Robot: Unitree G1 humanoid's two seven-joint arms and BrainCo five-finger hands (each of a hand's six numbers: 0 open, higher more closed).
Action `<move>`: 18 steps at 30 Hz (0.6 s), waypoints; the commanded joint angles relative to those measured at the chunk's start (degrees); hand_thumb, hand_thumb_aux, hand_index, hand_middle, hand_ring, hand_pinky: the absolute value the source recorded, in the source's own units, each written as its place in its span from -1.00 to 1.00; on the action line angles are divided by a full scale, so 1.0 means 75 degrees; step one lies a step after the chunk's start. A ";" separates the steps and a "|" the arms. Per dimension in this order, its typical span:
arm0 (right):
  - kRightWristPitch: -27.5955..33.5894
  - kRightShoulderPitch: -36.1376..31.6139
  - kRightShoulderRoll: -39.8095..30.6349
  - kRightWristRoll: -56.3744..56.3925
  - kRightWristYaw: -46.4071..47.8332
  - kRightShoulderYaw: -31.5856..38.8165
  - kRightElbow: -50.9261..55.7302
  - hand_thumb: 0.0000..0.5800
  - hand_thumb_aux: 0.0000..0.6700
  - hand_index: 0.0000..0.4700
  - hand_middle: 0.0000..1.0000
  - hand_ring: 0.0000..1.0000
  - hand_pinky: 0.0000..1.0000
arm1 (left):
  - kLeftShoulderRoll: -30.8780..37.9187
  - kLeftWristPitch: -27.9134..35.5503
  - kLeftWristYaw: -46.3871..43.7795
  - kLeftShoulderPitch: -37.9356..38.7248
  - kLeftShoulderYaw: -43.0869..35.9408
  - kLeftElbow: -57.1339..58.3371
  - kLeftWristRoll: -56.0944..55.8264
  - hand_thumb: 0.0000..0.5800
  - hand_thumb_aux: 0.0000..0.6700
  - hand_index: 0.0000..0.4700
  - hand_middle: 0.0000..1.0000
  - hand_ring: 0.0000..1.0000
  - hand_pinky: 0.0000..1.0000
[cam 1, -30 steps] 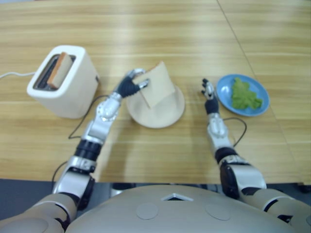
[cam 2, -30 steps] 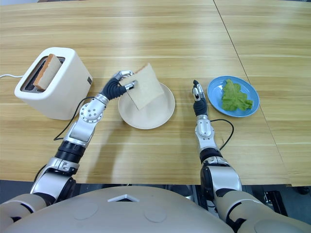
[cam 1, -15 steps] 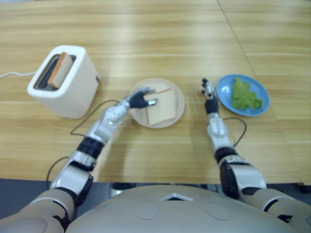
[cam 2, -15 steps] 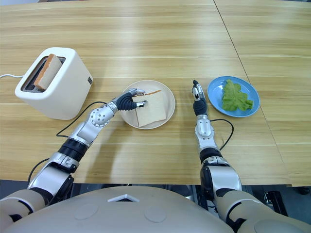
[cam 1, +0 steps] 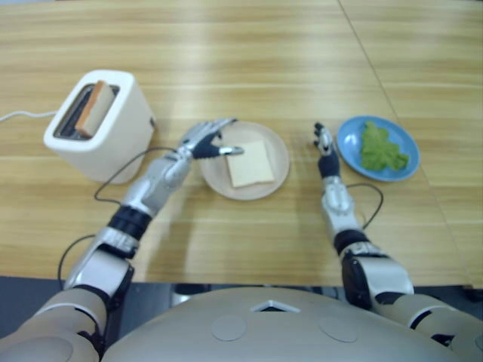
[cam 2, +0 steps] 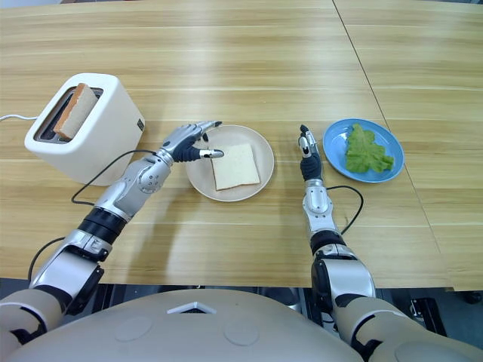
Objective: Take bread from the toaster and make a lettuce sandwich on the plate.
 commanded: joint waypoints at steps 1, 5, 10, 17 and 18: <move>0.0055 0.0108 -0.0061 -0.0146 -0.0103 0.0114 -0.0097 -1.00 -1.00 -1.00 -1.00 -1.00 -1.00 | 0.0257 0.0055 0.1440 0.0081 0.0266 -0.0983 0.0946 -1.00 -1.00 -1.00 -1.00 -1.00 -1.00; -0.0072 0.0155 -0.0208 -0.0403 -0.0349 0.0271 -0.0330 -1.00 -1.00 -1.00 -1.00 -1.00 -1.00 | 0.0326 0.0078 0.2180 0.0262 0.0369 -0.1620 0.1418 -1.00 -1.00 -1.00 -1.00 -1.00 -1.00; -0.0243 0.0394 -0.0919 -0.1452 -0.1091 0.0542 -0.1479 -1.00 -1.00 -1.00 -1.00 -1.00 -1.00 | 0.0095 -0.0240 0.2260 0.0477 0.0604 -0.1428 0.0583 -1.00 -1.00 -1.00 -1.00 -1.00 -1.00; 0.1137 0.0602 -0.4272 -0.4294 -0.2630 0.0439 -0.3303 -1.00 -1.00 -1.00 -1.00 -1.00 -1.00 | -0.0777 -0.1445 0.1882 0.0800 0.1367 0.0254 -0.2184 -1.00 -1.00 -1.00 -1.00 -1.00 -1.00; 0.1422 0.0511 -0.4701 -0.4654 -0.2794 0.0591 -0.3195 -1.00 -1.00 -1.00 -1.00 -1.00 -1.00 | -0.0838 -0.1557 0.1835 0.0815 0.1420 0.0417 -0.2336 -1.00 -1.00 -1.00 -1.00 -1.00 -1.00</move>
